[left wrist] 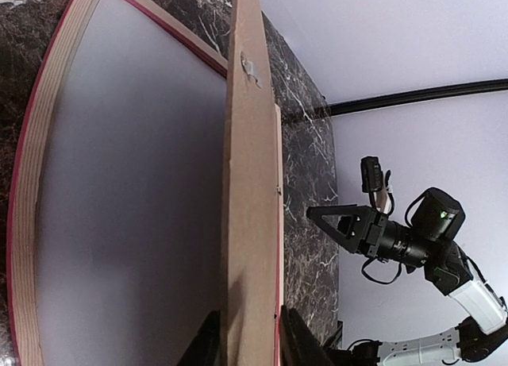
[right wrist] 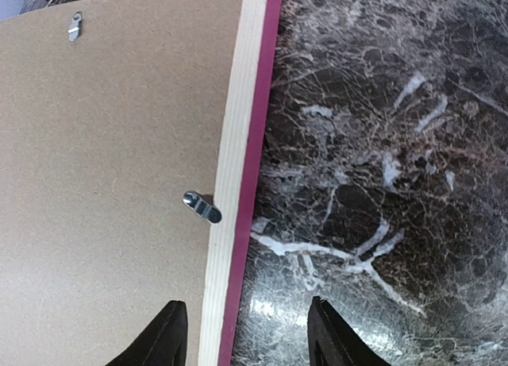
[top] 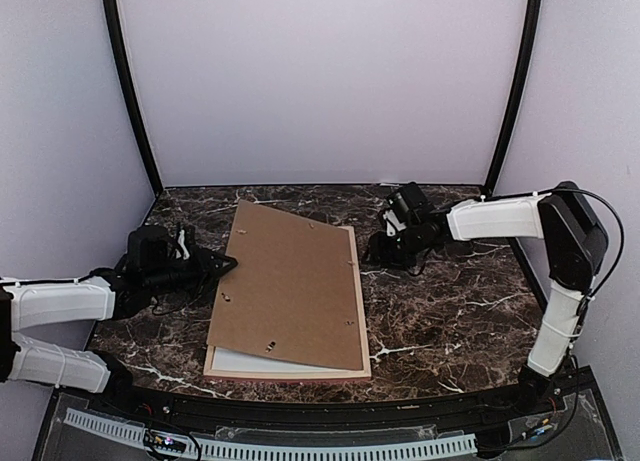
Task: Put the photo into the frame
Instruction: Place the backboard on the frame body.
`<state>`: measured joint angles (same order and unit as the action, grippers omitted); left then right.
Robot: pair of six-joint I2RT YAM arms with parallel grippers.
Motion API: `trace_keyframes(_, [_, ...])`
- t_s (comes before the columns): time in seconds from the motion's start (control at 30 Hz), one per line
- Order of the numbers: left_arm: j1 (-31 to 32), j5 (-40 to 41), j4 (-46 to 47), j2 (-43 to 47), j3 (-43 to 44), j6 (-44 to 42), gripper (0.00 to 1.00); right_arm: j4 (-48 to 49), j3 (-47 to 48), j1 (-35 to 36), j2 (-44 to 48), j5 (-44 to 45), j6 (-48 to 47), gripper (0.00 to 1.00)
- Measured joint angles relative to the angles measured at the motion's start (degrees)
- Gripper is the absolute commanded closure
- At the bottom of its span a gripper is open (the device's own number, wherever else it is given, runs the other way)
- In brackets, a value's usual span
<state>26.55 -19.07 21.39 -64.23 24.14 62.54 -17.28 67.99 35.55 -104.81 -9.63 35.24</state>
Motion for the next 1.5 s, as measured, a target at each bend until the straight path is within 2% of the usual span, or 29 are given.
trace_keyframes(0.27, [0.0, -0.4, -1.1, -1.8, 0.0, -0.9, 0.63, -0.5, 6.2, 0.0, -3.6, -1.3, -5.5, 0.43])
trace_keyframes(0.5, [0.0, -0.4, -1.9, -2.8, 0.0, -1.9, 0.57, -1.7, 11.8, 0.2, -8.9, -2.4, -9.3, 0.42])
trace_keyframes(1.5, [0.0, -1.2, -5.0, -6.6, 1.2, -5.2, 0.55, -5.2, 20.7, 3.5, -17.0, -3.3, -14.8, 0.46])
